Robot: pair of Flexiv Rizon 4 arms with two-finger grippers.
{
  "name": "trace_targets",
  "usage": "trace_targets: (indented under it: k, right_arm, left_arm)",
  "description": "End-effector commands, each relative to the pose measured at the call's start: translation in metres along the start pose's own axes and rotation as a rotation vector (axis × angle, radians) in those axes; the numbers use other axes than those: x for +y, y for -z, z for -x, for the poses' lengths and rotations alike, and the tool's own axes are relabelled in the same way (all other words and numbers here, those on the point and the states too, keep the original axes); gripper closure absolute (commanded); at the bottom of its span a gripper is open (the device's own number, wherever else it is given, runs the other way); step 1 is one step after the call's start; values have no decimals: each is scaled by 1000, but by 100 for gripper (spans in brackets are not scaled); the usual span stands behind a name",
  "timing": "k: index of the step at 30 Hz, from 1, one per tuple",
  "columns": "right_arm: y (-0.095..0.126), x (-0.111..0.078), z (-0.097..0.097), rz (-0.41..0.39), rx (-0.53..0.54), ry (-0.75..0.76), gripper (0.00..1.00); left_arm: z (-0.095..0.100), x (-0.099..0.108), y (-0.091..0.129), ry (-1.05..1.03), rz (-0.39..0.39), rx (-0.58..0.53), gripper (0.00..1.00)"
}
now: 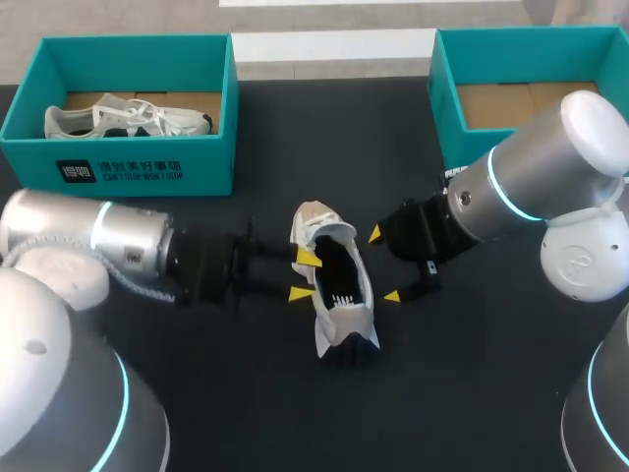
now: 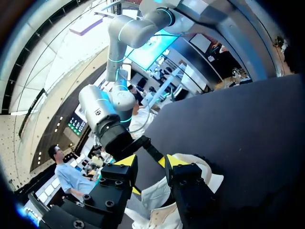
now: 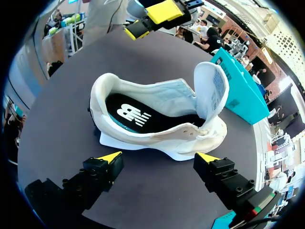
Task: Take the shoe out of the shoebox, open the shoe tongue, remove and reinsert the insole, then place the shoe into the shoebox
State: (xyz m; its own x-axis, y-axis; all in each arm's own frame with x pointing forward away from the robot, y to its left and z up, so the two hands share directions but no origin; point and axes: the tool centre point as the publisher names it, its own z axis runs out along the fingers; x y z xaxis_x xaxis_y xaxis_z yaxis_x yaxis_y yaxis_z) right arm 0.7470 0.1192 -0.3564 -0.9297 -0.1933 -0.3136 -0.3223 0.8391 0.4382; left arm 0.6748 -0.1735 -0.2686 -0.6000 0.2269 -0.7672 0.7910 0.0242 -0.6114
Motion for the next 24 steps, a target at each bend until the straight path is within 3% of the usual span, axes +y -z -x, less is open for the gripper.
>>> trace_targets:
  k: [1, 8, 14, 20, 24]
  right_arm:
    - [0, 0, -1, 0, -1, 0, 0]
    - [0, 0, -1, 0, -1, 0, 0]
    - [0, 0, -1, 0, -1, 0, 0]
    - [0, 0, -1, 0, -1, 0, 0]
    - [0, 0, -1, 0, -1, 0, 0]
  left_arm:
    - [21, 5, 4, 6, -14, 209, 65]
    - [36, -1, -7, 14, -51, 458, 62]
    - [42, 0, -16, 75, -42, 768, 50]
    - [46, 0, -16, 158, -41, 1043, 51]
    - [52, -7, -11, 191, -80, 1126, 50]
